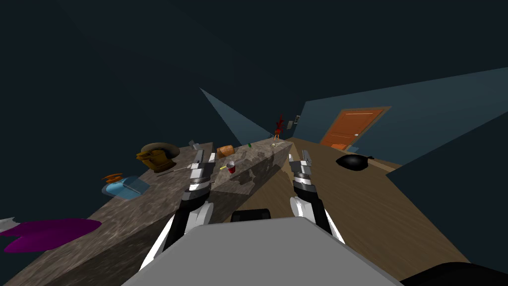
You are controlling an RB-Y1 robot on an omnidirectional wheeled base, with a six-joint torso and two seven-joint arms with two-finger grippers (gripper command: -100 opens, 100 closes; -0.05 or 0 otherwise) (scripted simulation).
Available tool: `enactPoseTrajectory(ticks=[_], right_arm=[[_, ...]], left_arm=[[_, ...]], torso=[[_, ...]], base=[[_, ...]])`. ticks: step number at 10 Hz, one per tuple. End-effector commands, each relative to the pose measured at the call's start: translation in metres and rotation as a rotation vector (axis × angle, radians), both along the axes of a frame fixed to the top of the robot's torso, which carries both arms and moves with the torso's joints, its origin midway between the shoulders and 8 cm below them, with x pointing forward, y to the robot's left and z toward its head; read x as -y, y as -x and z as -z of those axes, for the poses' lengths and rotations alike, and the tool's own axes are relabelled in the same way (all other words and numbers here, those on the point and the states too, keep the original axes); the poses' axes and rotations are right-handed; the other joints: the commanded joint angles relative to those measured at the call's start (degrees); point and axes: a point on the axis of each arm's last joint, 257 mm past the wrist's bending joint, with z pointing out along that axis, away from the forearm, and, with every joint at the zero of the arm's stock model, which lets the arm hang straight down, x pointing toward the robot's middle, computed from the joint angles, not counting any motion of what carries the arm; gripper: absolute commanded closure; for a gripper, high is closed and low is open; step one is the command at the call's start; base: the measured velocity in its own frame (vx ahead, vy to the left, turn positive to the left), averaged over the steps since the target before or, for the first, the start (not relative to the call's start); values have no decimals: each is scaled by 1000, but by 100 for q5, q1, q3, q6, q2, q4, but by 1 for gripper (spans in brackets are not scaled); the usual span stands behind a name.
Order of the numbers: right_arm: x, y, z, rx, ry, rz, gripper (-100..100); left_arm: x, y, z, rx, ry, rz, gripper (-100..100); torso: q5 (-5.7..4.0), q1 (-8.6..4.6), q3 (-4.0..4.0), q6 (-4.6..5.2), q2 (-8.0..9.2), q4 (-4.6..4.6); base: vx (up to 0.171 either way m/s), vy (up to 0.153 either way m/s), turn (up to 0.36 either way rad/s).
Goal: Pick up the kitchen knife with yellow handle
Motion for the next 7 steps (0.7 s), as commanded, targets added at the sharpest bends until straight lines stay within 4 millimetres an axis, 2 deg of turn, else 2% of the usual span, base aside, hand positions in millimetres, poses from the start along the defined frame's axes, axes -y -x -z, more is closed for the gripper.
enactPoseTrajectory(ticks=[1, 7], right_arm=[[0, 0, 0, 0, 0, 0, 0], [0, 0, 0, 0, 0, 0, 0]], left_arm=[[4, -3, 1, -9, -17, 21, -100], [29, -31, 9, -105, -70, 157, -100]], torso=[[0, 0, 0, 0, 0, 0], [-3, -13, 8, 1, 14, 3]], base=[[-5, -5, -19], [-27, -28, -58]])
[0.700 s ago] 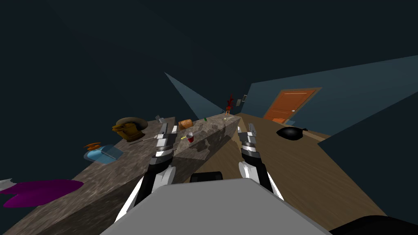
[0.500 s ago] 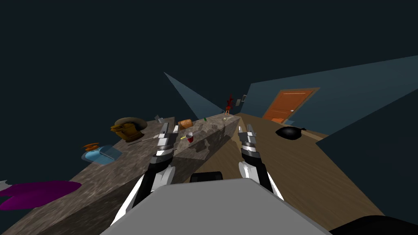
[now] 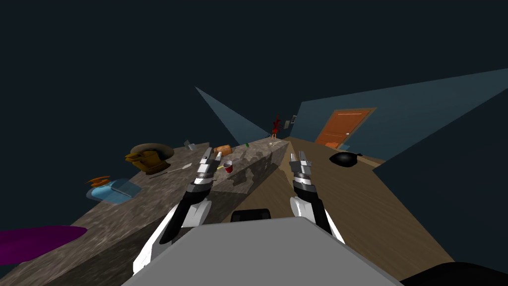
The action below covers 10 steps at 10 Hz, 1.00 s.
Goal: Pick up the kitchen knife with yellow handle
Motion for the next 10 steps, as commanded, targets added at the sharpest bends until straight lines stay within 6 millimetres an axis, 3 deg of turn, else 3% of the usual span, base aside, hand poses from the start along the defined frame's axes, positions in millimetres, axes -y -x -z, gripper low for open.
enactPoseTrajectory(ticks=[1, 10], right_arm=[[0, 0, 0, 0, 0, 0, 0], [0, 0, 0, 0, 0, 0, 0]], left_arm=[[4, -6, 3, -23, -4, 15, -100], [20, -47, 34, -226, -40, 127, -100]], torso=[[0, 0, 0, 0, 0, 0], [1, 4, -6, 0, -10, -2]], base=[[-22, -28, -23], [-17, -31, -57]])
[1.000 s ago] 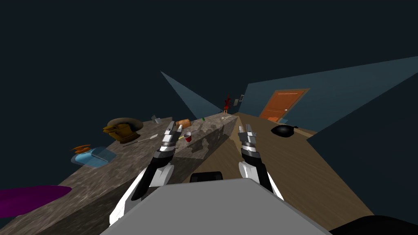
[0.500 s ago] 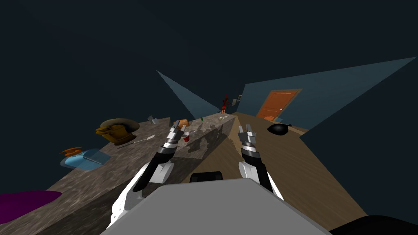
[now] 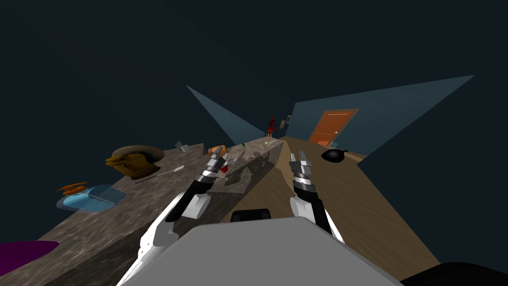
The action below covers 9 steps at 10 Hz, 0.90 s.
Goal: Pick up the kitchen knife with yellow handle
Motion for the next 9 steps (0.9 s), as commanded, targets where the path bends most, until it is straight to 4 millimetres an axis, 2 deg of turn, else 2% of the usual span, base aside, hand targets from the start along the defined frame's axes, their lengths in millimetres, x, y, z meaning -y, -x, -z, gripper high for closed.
enactPoseTrajectory(ticks=[1, 7, 9], right_arm=[[0, 0, 0, 0, 0, 0, 0], [0, 0, 0, 0, 0, 0, 0], [0, 0, 0, 0, 0, 0, 0]], left_arm=[[1, -7, 8, -49, -7, 21, -100], [-7, -34, 45, -234, -25, 42, -100], [-10, -37, 55, -275, -32, 28, -100]], torso=[[0, 0, 0, 0, 0, 0], [0, -1, -2, -1, -4, -1], [0, 1, -5, -2, -8, -2]], base=[[-6, -40, -90], [2, -36, -65], [7, -20, -14]])
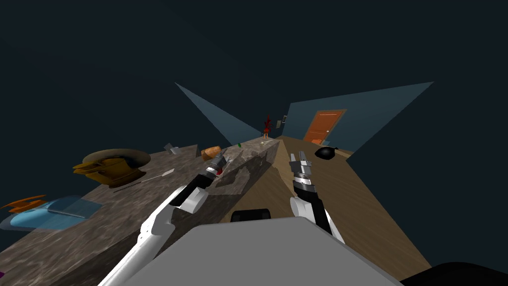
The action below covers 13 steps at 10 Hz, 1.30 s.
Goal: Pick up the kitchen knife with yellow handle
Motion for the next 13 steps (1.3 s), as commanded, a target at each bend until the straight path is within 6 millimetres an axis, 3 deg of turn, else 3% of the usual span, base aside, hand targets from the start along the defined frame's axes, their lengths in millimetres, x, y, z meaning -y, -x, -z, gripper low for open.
enactPoseTrajectory(ticks=[1, 9, 10, 12, 13], right_arm=[[0, 0, 0, 0, 0, 0, 0], [0, 0, 0, 0, 0, 0, 0], [0, 0, 0, 0, 0, 0, 0], [0, 0, 0, 0, 0, 0, 0], [0, 0, 0, 0, 0, 0, 0]], left_arm=[[-8, -8, 13, -61, -4, -1, -100], [-34, -22, 58, -256, -21, -47, -100], [-48, -27, 70, -313, -16, -63, -100], [-50, -26, 78, -343, -24, -75, -100], [-66, -29, 88, -396, -14, -96, -100]], torso=[[0, 0, 0, 0, 0, 0], [-1, -3, -4, 0, -7, -1], [0, 1, -2, -1, -4, -1], [0, -2, -5, 0, -9, -2], [0, 1, -3, -1, -4, -1]], base=[[13, -33, -82], [14, -21, -42], [31, -21, -78], [22, -18, -36], [31, -26, -99]])
